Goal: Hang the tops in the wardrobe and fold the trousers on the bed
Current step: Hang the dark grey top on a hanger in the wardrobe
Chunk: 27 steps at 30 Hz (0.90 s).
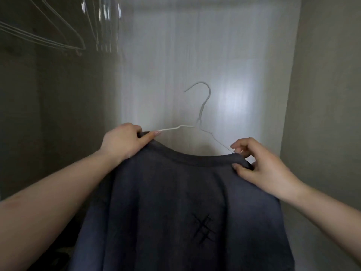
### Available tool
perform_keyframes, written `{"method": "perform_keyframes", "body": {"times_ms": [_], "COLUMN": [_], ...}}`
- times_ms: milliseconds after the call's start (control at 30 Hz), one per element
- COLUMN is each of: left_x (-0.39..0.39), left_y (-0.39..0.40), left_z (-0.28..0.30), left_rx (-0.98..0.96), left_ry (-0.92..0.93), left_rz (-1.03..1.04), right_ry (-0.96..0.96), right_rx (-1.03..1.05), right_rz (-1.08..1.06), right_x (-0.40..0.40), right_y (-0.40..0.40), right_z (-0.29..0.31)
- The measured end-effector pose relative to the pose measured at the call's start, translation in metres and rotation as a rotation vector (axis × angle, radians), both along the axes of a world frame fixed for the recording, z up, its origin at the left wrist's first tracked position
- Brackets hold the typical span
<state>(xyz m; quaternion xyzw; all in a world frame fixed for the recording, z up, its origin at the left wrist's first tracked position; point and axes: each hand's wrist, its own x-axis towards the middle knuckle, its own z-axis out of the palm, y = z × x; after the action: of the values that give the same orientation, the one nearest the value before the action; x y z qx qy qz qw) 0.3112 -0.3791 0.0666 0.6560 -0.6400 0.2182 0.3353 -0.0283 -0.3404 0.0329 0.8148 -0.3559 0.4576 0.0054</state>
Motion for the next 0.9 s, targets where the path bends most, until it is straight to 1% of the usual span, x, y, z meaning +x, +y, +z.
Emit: {"method": "perform_keyframes", "body": {"times_ms": [67, 167, 233, 300, 333, 367, 433, 467, 533, 600, 767, 900], "left_x": [-0.008, -0.019, -0.027, -0.036, -0.043, -0.051, -0.074, -0.090, -0.124, -0.159, -0.225, -0.270], "left_y": [-0.007, -0.019, -0.028, -0.037, -0.043, -0.048, -0.056, -0.057, -0.055, -0.049, -0.024, 0.003], "left_z": [0.013, 0.029, 0.042, 0.056, 0.064, 0.071, 0.083, 0.089, 0.099, 0.108, 0.123, 0.135], "left_rx": [-0.024, -0.095, -0.143, -0.163, -0.170, -0.170, -0.162, -0.164, -0.164, -0.133, 0.035, 0.222], "left_ry": [0.055, 0.133, 0.177, 0.241, 0.288, 0.343, 0.473, 0.542, 0.655, 0.726, 0.957, 1.054], "left_rz": [-0.010, -0.045, -0.060, -0.081, -0.111, -0.156, -0.294, -0.375, -0.527, -0.669, -1.029, -1.263], "right_ry": [-0.004, 0.056, 0.130, 0.181, 0.167, 0.127, -0.028, -0.124, -0.242, -0.300, -0.441, -0.505], "right_rx": [0.019, 0.205, 0.299, 0.338, 0.349, 0.353, 0.313, 0.272, 0.203, 0.182, 0.149, 0.061], "right_rz": [-0.066, -0.197, -0.239, -0.223, -0.186, -0.131, -0.044, -0.029, -0.046, -0.071, -0.123, -0.191], "right_x": [-0.004, -0.010, -0.016, -0.021, -0.025, -0.026, -0.029, -0.031, -0.033, -0.034, -0.044, -0.059], "right_y": [0.005, 0.008, 0.013, 0.020, 0.024, 0.029, 0.036, 0.039, 0.043, 0.048, 0.056, 0.059], "right_z": [0.017, 0.040, 0.055, 0.068, 0.075, 0.082, 0.095, 0.104, 0.120, 0.136, 0.166, 0.194]}}
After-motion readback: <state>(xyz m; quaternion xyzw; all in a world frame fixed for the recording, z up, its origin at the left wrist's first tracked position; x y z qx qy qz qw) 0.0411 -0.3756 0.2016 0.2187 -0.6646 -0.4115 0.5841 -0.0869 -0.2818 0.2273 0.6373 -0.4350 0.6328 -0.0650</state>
